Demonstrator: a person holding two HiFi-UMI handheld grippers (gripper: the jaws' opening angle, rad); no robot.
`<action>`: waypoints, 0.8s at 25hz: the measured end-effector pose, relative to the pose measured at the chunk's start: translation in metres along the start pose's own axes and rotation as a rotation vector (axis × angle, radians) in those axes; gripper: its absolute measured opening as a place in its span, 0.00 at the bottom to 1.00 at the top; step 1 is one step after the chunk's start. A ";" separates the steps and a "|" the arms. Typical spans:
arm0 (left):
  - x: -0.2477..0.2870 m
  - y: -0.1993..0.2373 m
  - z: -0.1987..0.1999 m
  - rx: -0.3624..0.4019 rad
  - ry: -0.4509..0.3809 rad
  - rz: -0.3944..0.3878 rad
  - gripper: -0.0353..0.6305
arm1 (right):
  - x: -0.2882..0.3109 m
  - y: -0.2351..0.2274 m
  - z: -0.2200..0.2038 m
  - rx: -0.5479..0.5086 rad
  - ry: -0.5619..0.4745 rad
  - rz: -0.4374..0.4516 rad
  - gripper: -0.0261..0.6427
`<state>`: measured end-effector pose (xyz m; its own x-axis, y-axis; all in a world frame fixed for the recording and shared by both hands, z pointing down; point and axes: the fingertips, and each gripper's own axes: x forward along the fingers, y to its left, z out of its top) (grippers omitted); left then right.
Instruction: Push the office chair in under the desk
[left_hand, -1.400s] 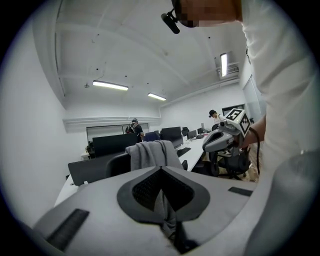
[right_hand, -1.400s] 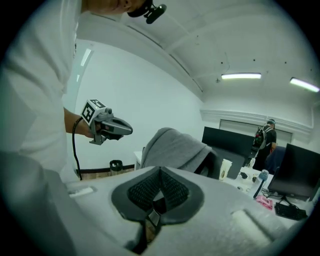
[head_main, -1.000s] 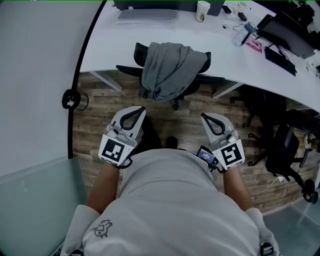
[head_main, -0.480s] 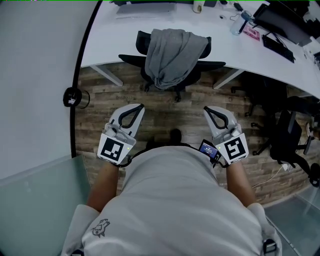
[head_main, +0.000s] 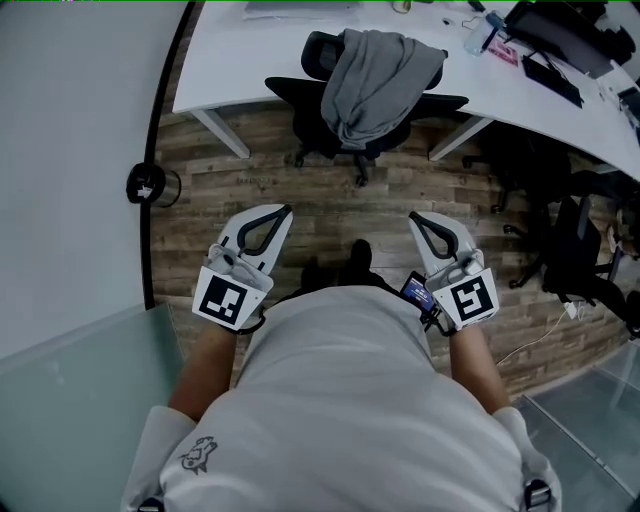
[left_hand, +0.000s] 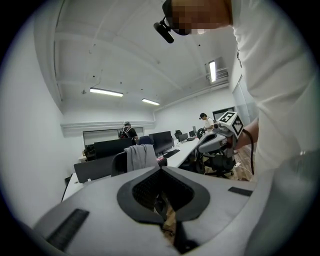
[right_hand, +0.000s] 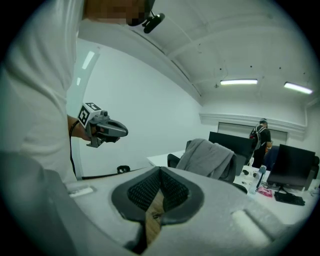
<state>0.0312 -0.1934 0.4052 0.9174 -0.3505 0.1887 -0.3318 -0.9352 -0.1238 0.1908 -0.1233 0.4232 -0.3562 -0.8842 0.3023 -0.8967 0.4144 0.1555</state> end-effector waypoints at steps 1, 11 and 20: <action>-0.011 0.000 -0.001 -0.012 -0.007 -0.001 0.05 | -0.001 0.011 0.002 -0.001 0.001 -0.004 0.04; -0.085 -0.009 -0.006 -0.011 -0.039 -0.028 0.05 | -0.015 0.094 0.016 -0.006 -0.015 -0.038 0.04; -0.105 -0.009 -0.006 -0.016 -0.057 -0.044 0.05 | -0.015 0.115 0.027 -0.009 -0.020 -0.053 0.04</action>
<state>-0.0635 -0.1485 0.3927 0.9419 -0.3063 0.1379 -0.2943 -0.9504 -0.1006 0.0857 -0.0684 0.4115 -0.3133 -0.9092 0.2742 -0.9123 0.3683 0.1791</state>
